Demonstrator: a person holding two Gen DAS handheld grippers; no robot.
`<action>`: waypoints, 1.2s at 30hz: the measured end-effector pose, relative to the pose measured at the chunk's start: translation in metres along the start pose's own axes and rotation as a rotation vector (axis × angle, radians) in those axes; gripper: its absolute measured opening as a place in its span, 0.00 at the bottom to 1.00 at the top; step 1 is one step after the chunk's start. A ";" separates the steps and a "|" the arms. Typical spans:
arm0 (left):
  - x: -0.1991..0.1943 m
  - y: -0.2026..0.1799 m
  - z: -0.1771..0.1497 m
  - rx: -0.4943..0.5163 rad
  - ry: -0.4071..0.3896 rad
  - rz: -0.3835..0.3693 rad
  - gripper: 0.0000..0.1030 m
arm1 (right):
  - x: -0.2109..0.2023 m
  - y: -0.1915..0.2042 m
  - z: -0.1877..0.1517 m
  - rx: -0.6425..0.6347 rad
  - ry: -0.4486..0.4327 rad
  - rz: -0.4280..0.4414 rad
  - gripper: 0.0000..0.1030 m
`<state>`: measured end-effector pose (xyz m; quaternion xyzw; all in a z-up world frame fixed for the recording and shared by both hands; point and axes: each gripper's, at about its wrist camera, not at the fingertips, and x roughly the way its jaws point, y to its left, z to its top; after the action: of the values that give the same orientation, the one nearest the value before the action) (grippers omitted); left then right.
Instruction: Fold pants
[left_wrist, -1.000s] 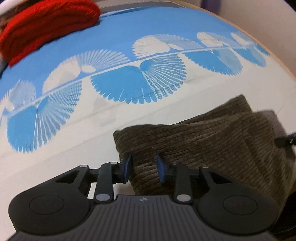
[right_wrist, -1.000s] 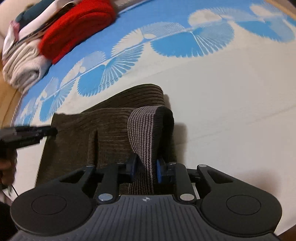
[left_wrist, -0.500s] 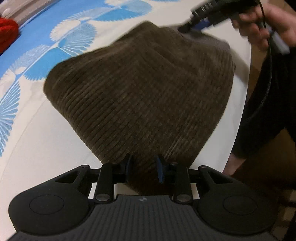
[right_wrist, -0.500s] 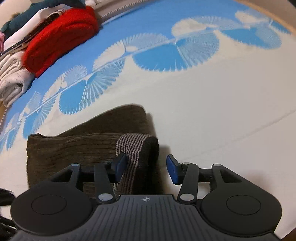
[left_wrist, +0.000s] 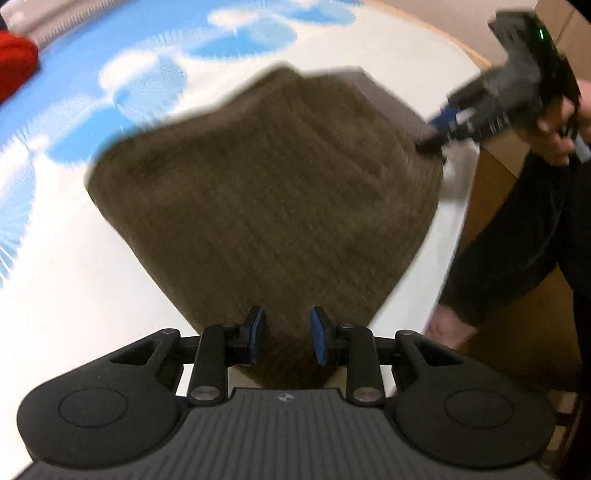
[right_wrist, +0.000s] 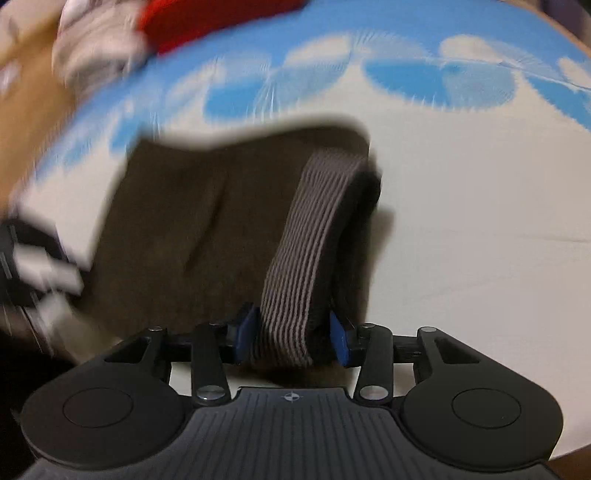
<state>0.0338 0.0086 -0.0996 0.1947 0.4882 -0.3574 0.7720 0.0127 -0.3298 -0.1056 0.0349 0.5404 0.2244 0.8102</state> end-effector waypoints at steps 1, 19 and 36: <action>-0.005 0.004 0.006 -0.015 -0.041 0.024 0.31 | -0.002 -0.001 -0.001 -0.002 -0.004 0.007 0.43; 0.016 0.104 0.053 -0.706 -0.135 0.200 0.68 | -0.005 -0.028 0.013 0.204 -0.080 0.006 0.73; 0.068 0.129 0.006 -0.943 0.035 -0.095 0.77 | 0.055 -0.054 0.044 0.418 0.015 0.092 0.85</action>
<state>0.1515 0.0670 -0.1636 -0.1938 0.6184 -0.1284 0.7507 0.0872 -0.3479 -0.1512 0.2253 0.5790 0.1444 0.7701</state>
